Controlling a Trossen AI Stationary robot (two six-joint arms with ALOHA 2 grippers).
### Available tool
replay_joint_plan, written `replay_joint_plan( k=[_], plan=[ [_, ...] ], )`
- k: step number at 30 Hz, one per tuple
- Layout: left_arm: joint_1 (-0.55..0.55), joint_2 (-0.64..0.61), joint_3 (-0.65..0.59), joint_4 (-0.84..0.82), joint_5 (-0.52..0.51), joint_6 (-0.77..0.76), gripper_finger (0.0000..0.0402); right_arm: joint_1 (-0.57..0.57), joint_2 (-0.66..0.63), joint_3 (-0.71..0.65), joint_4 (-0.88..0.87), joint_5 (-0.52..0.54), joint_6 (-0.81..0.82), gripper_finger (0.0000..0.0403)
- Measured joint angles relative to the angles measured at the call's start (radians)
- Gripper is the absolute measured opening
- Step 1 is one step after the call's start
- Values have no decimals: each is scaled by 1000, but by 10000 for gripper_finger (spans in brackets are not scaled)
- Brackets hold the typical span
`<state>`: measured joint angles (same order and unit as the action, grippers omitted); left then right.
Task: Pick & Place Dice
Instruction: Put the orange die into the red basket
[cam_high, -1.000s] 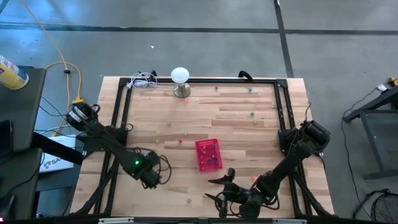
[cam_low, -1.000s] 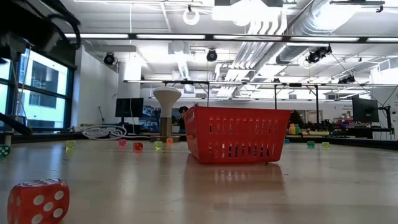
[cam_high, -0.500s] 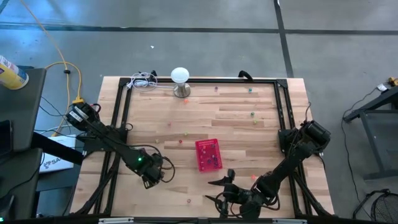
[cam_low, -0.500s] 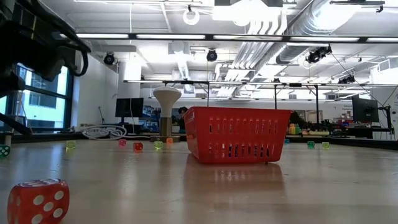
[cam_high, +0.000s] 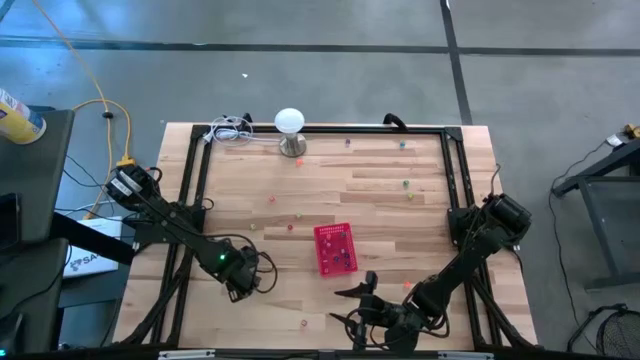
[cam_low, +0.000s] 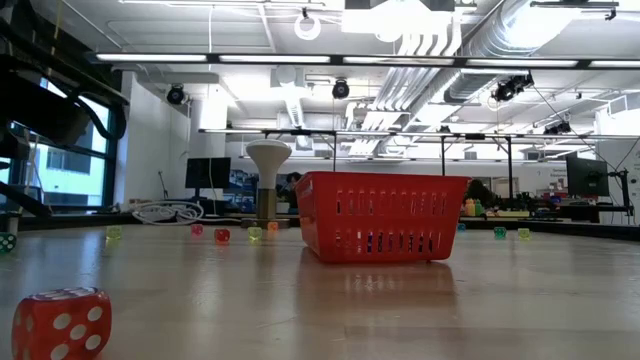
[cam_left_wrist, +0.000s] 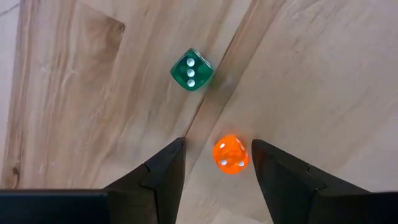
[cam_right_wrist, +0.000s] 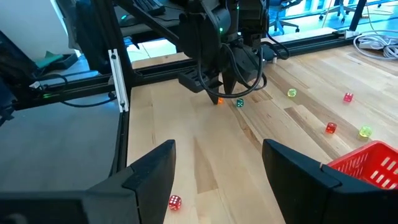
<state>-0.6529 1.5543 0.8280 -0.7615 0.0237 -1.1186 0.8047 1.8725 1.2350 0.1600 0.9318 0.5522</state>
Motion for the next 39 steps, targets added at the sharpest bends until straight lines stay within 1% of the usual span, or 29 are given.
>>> replay_joint_plan(
  k=[4, 6, 8, 13, 15, 20, 23, 26, 29, 31, 33, 35, 39],
  plan=[
    [0, 0, 0, 1, -1, -4, 179, 0, 0, 0, 0, 0, 0, 231],
    [0, 0, 0, 2, 0, -4, 168, 0, 0, 0, -2, 0, 0, 231],
    [0, 0, 0, 6, 0, -4, 147, 0, 0, 0, -11, 0, 0, 231],
    [-1, 0, 0, 11, -15, 16, 74, 0, 0, -1, -26, 5, 2, 231],
    [-1, -1, 1, 11, -18, 27, 53, 0, 0, -1, -26, 5, 2, 231],
    [-12, 0, 11, 12, -22, -4, 52, 0, 0, -1, -26, 8, 3, 231],
    [-31, -9, 63, 11, -28, 12, 52, -4, 0, -1, -27, 8, 4, 231],
    [-38, -20, 152, 16, -89, 112, 52, -10, 0, -1, -28, 8, 4, 231],
    [-8, -20, 247, 49, -207, 291, 52, -16, 0, -1, -28, -2, 5, 231],
    [24, -21, 287, 124, -291, 426, 52, -16, 0, -1, -29, -6, 14, 231],
    [66, -21, 298, 245, -343, 550, 52, -15, 0, -1, -29, -9, 21, 231],
    [118, -21, 299, 365, -350, 660, 52, -12, 0, -1, -29, -11, 20, 231],
    [233, 3, 299, 503, -335, 810, 52, -7, 0, -1, -30, -22, 4, 231]
  ],
)
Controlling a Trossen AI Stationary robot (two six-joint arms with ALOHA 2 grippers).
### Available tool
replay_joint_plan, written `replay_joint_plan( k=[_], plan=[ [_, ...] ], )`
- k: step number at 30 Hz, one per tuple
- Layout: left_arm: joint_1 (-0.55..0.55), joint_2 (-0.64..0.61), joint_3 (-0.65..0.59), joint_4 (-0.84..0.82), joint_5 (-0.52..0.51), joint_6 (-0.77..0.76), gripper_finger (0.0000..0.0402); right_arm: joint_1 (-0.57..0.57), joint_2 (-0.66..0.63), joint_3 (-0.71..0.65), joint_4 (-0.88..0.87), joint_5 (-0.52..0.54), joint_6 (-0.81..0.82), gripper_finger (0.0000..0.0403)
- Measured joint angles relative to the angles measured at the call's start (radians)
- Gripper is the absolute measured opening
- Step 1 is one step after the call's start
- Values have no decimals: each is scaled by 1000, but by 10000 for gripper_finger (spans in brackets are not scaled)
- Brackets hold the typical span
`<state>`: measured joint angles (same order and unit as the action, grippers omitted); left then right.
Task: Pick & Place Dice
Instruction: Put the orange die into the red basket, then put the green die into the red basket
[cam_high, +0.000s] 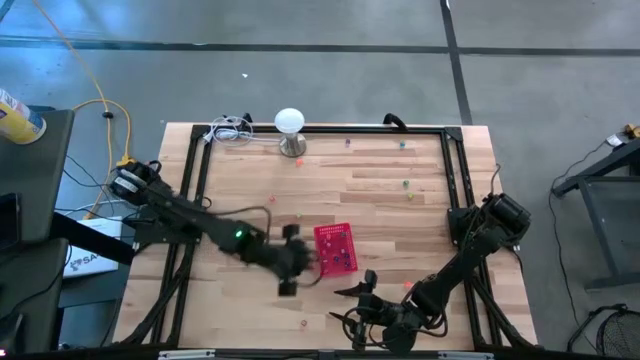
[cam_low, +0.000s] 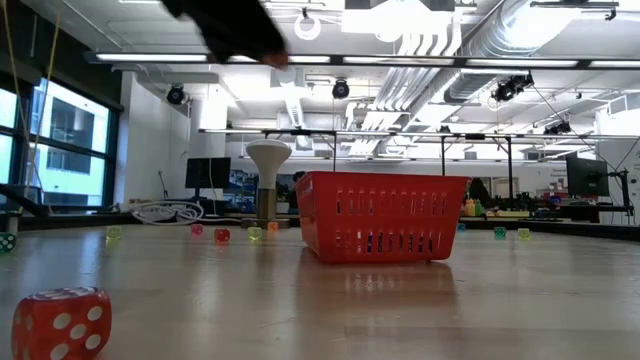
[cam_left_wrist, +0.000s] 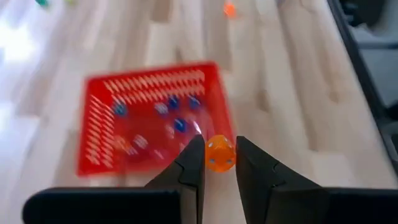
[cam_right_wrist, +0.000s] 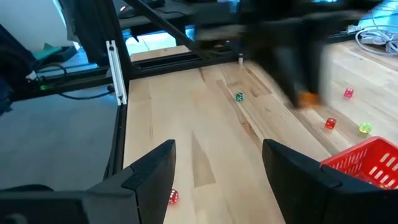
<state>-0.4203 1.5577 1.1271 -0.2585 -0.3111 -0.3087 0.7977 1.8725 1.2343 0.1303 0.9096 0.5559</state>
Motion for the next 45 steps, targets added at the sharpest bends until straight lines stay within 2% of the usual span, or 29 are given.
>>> replay_joint_plan(
  k=[2, 5, 8, 14, 17, 20, 27, 32, 38, 45],
  plan=[
    [62, 25, 0, 85, 48, 38, 52, 3, 0, 0, -3, -1, -9, 231],
    [146, 75, 0, 205, 220, 70, 52, 4, 0, 0, -15, -1, -11, 231],
    [205, 137, 0, 300, 326, 62, 59, 8, 0, 0, -22, -1, -11, 231],
    [261, 207, -1, 358, 332, 49, 161, 9, 0, 0, -26, -1, -11, 231],
    [266, 209, -1, 339, 332, 49, 193, 12, 0, 0, -28, -1, -11, 231],
    [260, 208, -1, 335, 333, 48, 207, 13, 0, 0, -28, -1, -11, 231],
    [222, 175, -1, 325, 345, -3, 211, 12, 0, 0, -29, -1, -11, 231],
    [191, 83, -1, 186, 335, 10, 212, 12, 0, 0, -39, -1, -10, 231],
    [177, -26, 0, -56, 281, -233, 212, 5, 0, 0, -13, 6, -1, 231],
    [160, -39, 0, -289, 306, -311, 213, 5, 0, 0, 40, 5, 43, 231]
  ],
)
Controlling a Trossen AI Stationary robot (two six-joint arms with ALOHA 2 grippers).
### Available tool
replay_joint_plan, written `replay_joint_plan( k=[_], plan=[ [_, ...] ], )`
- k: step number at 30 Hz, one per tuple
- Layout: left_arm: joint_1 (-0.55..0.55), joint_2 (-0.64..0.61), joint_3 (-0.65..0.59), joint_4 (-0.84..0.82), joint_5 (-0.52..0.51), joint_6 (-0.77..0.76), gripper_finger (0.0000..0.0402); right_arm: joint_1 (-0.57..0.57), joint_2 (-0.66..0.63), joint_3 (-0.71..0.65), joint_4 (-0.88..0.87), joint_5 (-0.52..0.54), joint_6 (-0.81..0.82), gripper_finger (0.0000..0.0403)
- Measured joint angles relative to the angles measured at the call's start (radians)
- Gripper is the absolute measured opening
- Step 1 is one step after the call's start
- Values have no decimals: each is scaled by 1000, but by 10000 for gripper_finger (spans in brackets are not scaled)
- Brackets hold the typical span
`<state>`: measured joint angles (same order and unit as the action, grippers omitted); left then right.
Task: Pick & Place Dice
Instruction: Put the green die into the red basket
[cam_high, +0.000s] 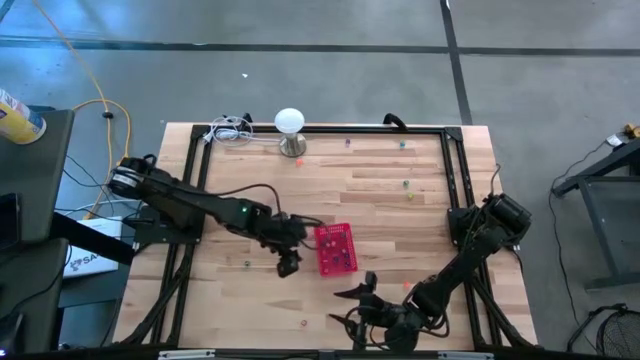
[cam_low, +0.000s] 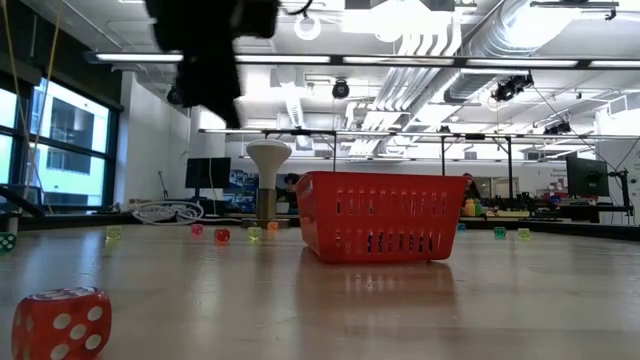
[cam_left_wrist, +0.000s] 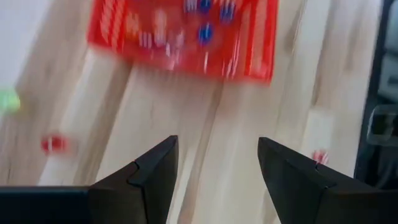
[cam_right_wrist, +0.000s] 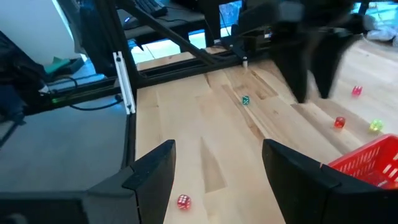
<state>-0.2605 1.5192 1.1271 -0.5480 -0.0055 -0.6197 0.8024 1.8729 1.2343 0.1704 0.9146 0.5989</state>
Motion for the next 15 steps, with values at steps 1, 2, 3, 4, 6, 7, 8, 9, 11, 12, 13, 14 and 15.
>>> replay_joint_plan(
  k=[1, 2, 3, 4, 6, 7, 8, 9, 11, 12, 13, 14, 15],
  plan=[
    [-1, 0, 0, -32, 14, -3, 213, 0, 0, 0, 1, 0, 6, 231],
    [-1, -1, 0, -68, 34, -9, 213, 0, 0, 0, 3, 0, 11, 231],
    [0, -6, 0, -108, 57, -19, 213, 2, 0, 0, 3, -1, 17, 231],
    [-2, -11, -1, -147, 78, -33, 213, 3, 0, 0, 3, 0, 25, 231],
    [-17, -21, 0, -220, 89, -45, 213, 3, 0, 0, 2, -1, 32, 231],
    [-30, -22, 0, -264, 83, -47, 213, 2, 0, 0, 2, -1, 32, 231],
    [-45, -23, 0, -306, 74, -47, 213, 2, 0, 0, 0, -1, 32, 231],
    [-64, -24, -1, -351, 56, -50, 213, 2, 0, 0, -1, -1, 32, 231],
    [-109, -27, -1, -442, 24, -69, 212, 2, 0, 0, -2, -1, 28, 231],
    [-132, -27, -2, -480, 24, -75, 211, 2, 0, 0, -6, -1, 28, 231],
    [-152, -27, -2, -512, 33, -71, 210, 2, 0, 0, -10, -1, 28, 231],
    [-172, -27, -2, -539, 50, -56, 209, 2, 0, 0, -13, -2, 28, 231],
    [-190, -27, -2, -565, 58, -51, 208, 2, 0, -2, -13, -2, 28, 231]
  ],
)
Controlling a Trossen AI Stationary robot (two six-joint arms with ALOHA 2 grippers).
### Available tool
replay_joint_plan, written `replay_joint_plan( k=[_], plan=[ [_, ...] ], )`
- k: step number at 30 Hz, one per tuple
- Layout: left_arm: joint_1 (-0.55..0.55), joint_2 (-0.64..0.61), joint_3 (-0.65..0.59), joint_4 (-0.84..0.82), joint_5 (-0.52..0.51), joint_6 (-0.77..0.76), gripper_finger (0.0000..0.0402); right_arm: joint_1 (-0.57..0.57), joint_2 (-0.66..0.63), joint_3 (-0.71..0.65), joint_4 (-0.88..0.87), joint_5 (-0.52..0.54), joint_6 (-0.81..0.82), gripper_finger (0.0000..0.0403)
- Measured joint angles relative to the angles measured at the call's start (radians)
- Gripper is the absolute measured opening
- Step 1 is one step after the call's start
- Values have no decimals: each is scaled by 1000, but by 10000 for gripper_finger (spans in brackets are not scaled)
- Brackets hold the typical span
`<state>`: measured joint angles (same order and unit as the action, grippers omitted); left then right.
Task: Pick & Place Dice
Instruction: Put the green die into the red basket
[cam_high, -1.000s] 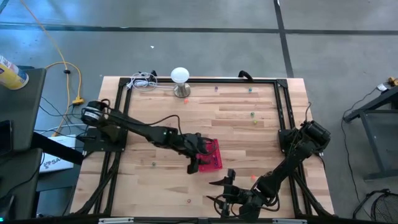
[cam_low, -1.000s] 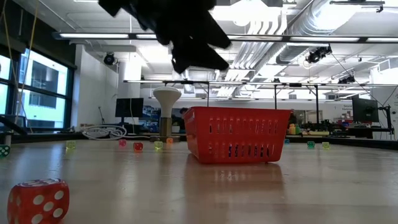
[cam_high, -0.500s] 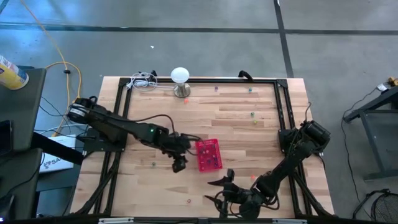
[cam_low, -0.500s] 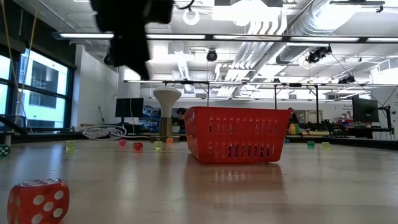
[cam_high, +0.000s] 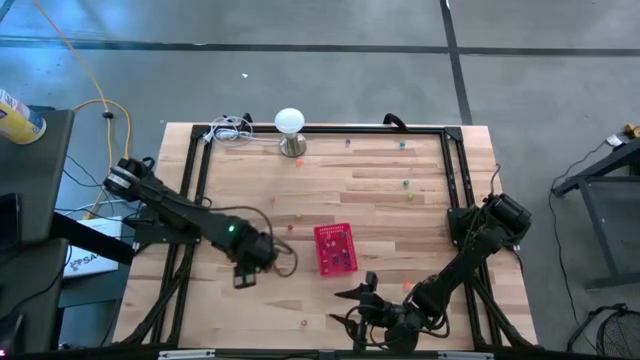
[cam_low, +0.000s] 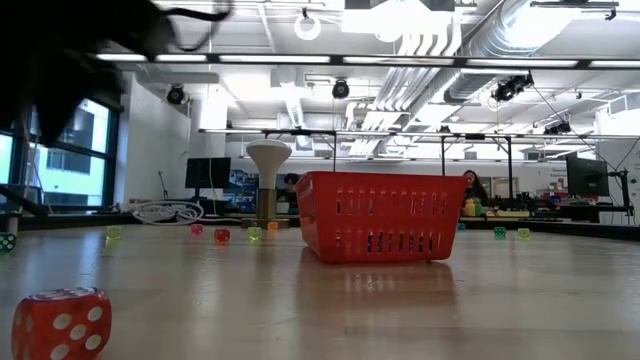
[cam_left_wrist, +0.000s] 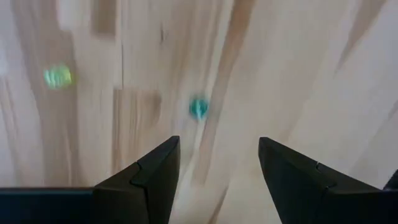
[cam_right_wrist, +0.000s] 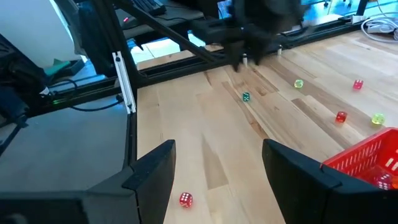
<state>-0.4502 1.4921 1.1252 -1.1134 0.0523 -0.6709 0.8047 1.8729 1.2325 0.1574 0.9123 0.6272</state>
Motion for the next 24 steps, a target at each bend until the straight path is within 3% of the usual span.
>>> replay_joint_plan(
  k=[5, 8, 14, 17, 24],
  plan=[
    [-103, -20, -3, -141, -44, -103, 207, 3, 1, -18, 5, -1, 12, 231],
    [-185, -58, -18, -136, -107, -152, 207, 7, 1, -24, 3, 0, 30, 231],
    [-357, -173, -179, 171, -199, -181, 207, 14, 1, -25, 4, -3, 34, 231],
    [-408, -209, -298, 327, -315, -200, 207, 14, 1, -25, 4, -3, 35, 231],
    [-444, -222, -505, 418, -564, -347, 207, 13, 1, -25, 5, -3, 33, 231]
  ],
)
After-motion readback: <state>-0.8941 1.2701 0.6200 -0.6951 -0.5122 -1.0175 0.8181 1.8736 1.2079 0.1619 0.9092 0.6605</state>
